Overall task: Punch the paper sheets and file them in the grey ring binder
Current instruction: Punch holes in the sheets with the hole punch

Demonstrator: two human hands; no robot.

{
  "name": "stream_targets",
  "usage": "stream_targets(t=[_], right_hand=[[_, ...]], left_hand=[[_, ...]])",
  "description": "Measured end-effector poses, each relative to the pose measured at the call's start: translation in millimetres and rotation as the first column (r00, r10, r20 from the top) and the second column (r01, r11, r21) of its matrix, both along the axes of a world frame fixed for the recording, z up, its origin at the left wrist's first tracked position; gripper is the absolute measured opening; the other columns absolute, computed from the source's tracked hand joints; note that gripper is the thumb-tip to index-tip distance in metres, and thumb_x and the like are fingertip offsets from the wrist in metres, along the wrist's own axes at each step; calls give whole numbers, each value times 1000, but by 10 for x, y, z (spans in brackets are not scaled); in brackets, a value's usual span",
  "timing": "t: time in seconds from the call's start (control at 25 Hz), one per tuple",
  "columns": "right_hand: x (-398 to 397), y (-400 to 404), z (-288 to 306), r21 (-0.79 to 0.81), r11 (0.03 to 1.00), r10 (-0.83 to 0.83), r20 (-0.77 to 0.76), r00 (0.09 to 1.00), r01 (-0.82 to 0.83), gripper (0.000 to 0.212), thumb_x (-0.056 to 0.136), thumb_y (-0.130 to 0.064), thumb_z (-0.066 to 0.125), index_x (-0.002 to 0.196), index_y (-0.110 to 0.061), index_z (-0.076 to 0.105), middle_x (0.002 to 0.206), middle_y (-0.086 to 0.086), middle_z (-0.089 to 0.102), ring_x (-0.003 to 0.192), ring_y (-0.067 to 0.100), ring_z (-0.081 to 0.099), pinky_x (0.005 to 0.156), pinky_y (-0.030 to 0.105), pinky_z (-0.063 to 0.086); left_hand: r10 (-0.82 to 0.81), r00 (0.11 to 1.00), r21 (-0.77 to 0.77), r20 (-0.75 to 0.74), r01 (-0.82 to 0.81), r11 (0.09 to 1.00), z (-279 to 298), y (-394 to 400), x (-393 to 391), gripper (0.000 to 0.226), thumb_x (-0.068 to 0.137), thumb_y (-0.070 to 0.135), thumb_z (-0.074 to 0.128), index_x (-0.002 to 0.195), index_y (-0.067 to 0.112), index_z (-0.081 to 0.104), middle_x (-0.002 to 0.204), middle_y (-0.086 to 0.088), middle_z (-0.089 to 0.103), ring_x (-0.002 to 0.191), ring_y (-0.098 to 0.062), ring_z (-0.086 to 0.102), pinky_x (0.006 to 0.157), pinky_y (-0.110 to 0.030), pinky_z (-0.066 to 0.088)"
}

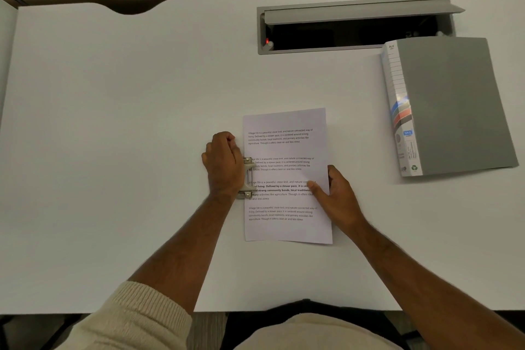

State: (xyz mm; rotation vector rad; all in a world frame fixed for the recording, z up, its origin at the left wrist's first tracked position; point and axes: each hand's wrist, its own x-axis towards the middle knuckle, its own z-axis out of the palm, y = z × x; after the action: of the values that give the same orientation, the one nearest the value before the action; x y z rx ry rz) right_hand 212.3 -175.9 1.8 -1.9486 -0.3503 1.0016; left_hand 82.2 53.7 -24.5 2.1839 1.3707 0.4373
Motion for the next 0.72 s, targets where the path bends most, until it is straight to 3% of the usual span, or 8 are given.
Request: stream_targets(t=[0.12, 0.4, 0.72], right_hand=[[4, -4, -22, -7, 1000, -8, -6, 1000, 8, 27, 95, -26, 68, 119, -25, 55, 116, -12, 68, 101, 3, 68, 82, 23, 57], [1, 8, 4, -26, 1000, 10, 7, 1000, -10, 24, 95, -25, 68, 116, -25, 54, 109, -23, 65, 93, -10, 66, 72, 10, 53], [10, -6, -31, -24, 1000, 14, 27, 1000, -13, 22, 96, -23, 68, 114, -19, 56, 109, -17, 68, 93, -11, 65, 72, 6, 50]], left_hand=[[-7, 1000, 12, -1, 7, 1000, -6, -18, -2, 15, 99, 13, 45, 108, 15, 57, 100, 1, 63, 94, -21, 54, 90, -38, 36], [-11, 1000, 34, 4, 11, 999, -39, -3, -18, 15, 99, 13, 45, 106, 15, 57, 99, 1, 63, 91, -21, 54, 87, -35, 34], [-14, 1000, 77, -7, 14, 997, -96, 5, -29, 16, 99, 11, 44, 105, 13, 59, 99, -1, 64, 89, -22, 54, 84, -32, 31]])
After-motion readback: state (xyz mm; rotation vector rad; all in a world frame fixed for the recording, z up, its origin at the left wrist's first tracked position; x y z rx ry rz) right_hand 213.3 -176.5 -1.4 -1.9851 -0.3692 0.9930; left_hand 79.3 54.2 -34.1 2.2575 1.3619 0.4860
